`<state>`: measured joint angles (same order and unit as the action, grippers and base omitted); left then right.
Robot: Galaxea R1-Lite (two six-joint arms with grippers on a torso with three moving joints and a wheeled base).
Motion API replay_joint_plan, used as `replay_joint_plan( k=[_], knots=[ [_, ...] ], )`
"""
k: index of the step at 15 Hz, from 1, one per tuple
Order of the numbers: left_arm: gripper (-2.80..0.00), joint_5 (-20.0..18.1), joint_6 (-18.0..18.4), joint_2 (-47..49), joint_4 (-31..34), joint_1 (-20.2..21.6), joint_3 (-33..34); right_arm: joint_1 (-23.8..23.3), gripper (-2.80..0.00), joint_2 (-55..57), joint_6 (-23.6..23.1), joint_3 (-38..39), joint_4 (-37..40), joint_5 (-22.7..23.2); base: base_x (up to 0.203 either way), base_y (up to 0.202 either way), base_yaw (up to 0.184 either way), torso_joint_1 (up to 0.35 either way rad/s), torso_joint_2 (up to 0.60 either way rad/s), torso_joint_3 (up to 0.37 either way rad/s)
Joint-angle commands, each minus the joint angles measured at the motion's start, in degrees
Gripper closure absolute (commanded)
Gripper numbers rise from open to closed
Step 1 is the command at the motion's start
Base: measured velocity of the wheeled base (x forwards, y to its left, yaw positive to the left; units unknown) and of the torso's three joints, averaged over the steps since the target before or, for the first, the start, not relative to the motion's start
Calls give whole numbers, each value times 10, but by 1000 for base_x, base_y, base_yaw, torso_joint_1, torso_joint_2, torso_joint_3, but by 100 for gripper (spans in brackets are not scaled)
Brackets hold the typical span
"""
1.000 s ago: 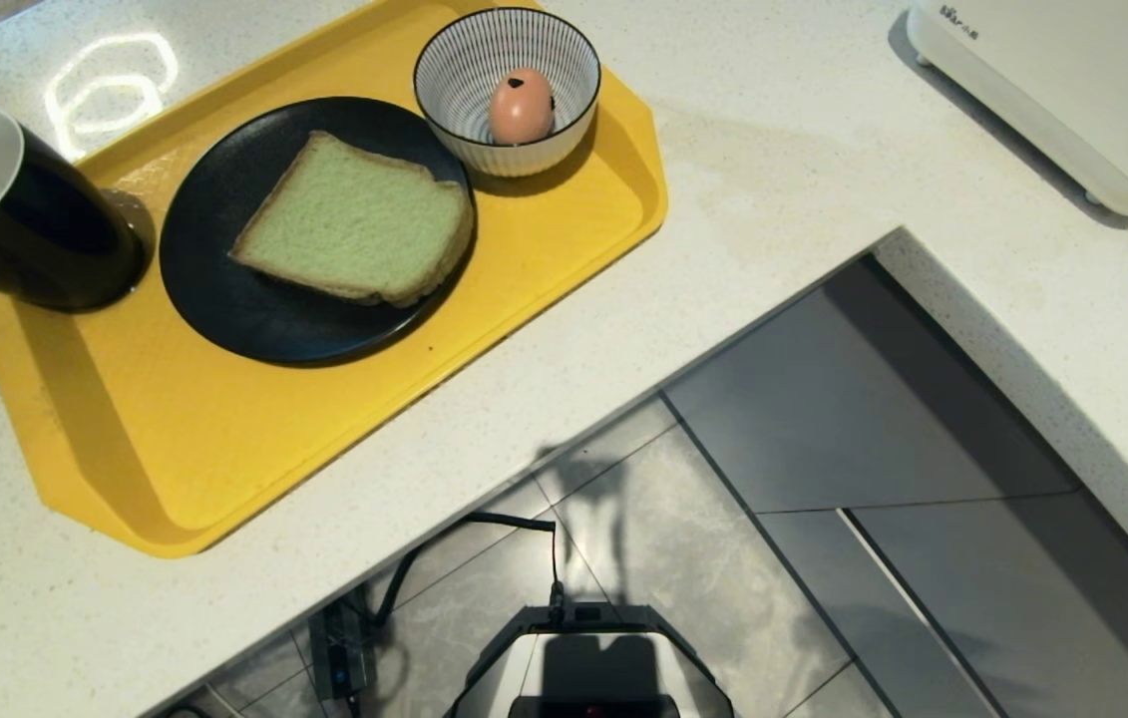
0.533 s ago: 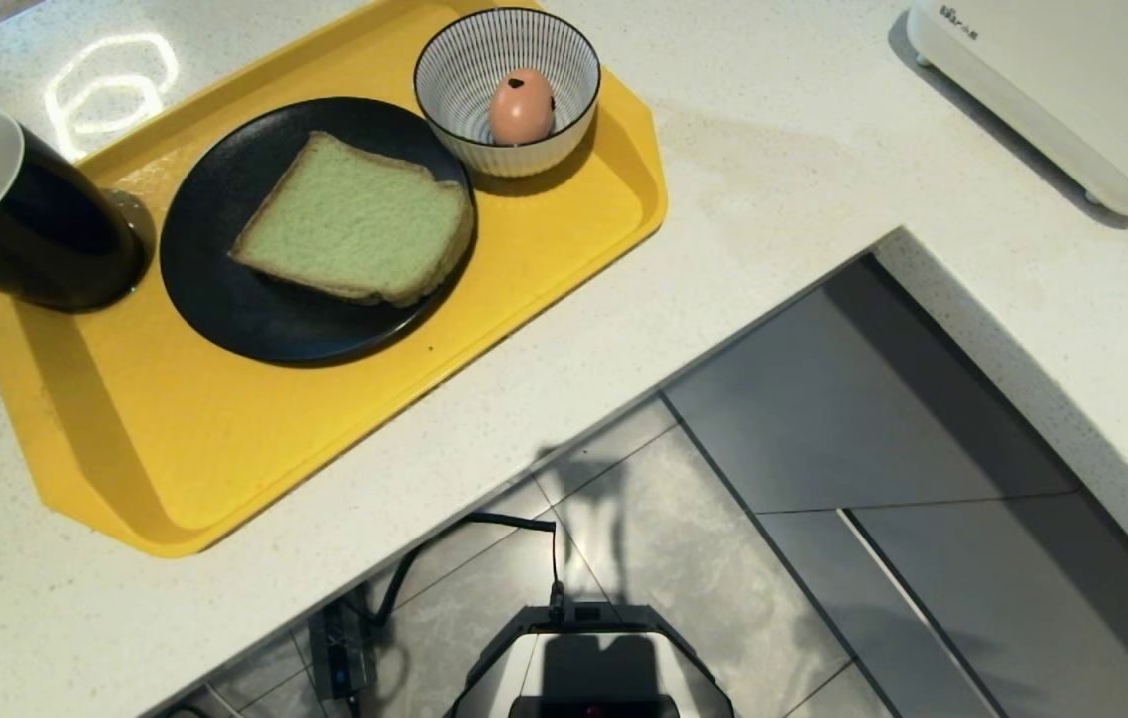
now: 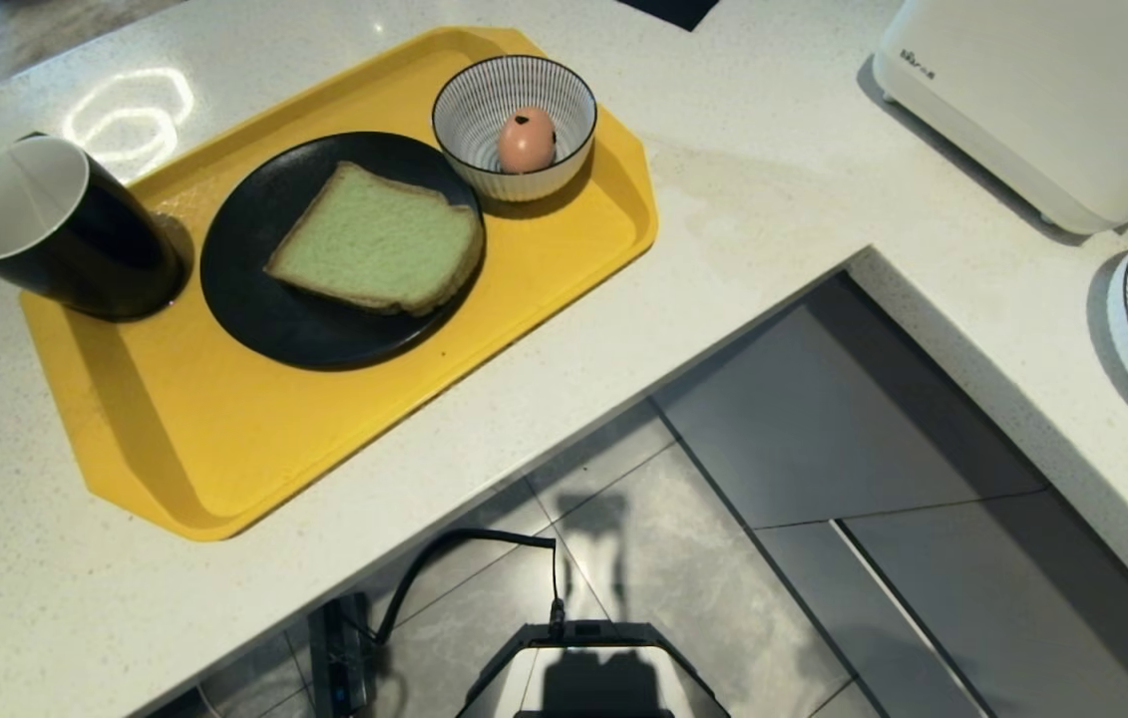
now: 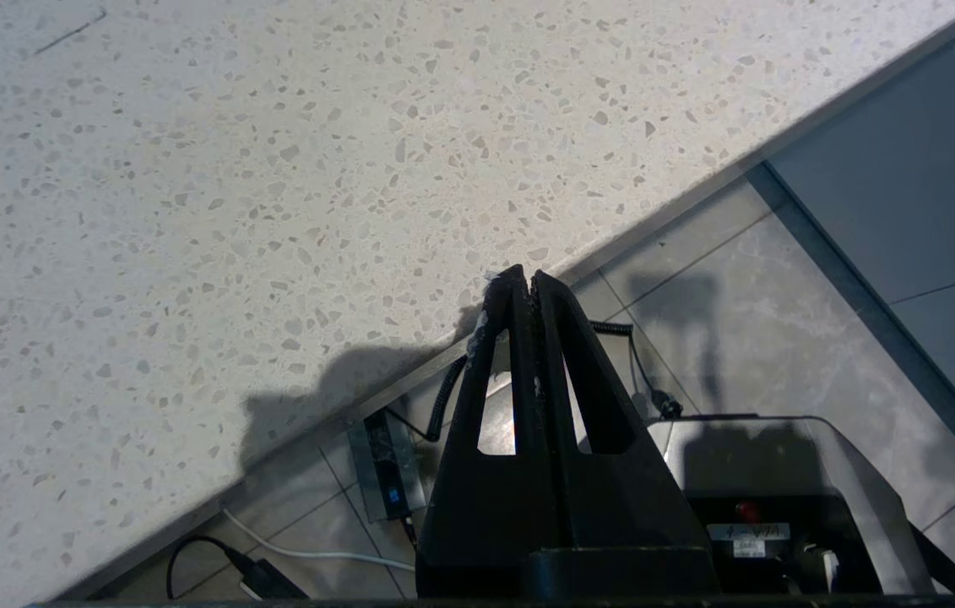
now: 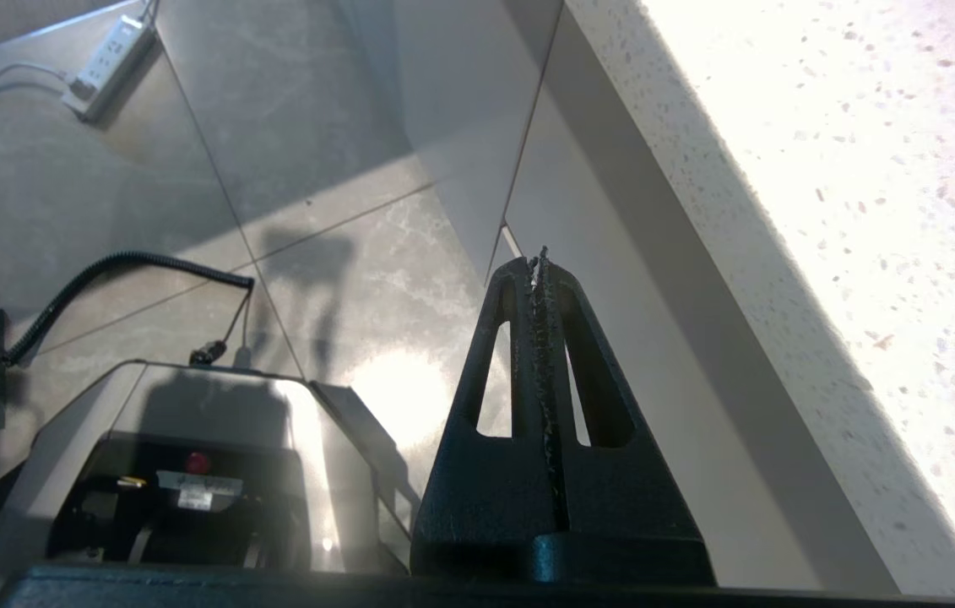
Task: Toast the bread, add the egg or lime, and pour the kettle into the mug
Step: Pick up the kettle
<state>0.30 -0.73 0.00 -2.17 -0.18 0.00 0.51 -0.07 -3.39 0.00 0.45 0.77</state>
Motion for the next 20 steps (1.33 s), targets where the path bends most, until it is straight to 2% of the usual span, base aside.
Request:
replay_joint_plan(
  k=[1,20],
  knots=[
    [0,0,-1,0,0,0,8,0,0,1,0,1,0,0,0,0,0,6,3,208],
    [0,0,-4,0,0,0,8,0,0,1,0,0,0,0,0,0,0,2,3,202]
  ],
)
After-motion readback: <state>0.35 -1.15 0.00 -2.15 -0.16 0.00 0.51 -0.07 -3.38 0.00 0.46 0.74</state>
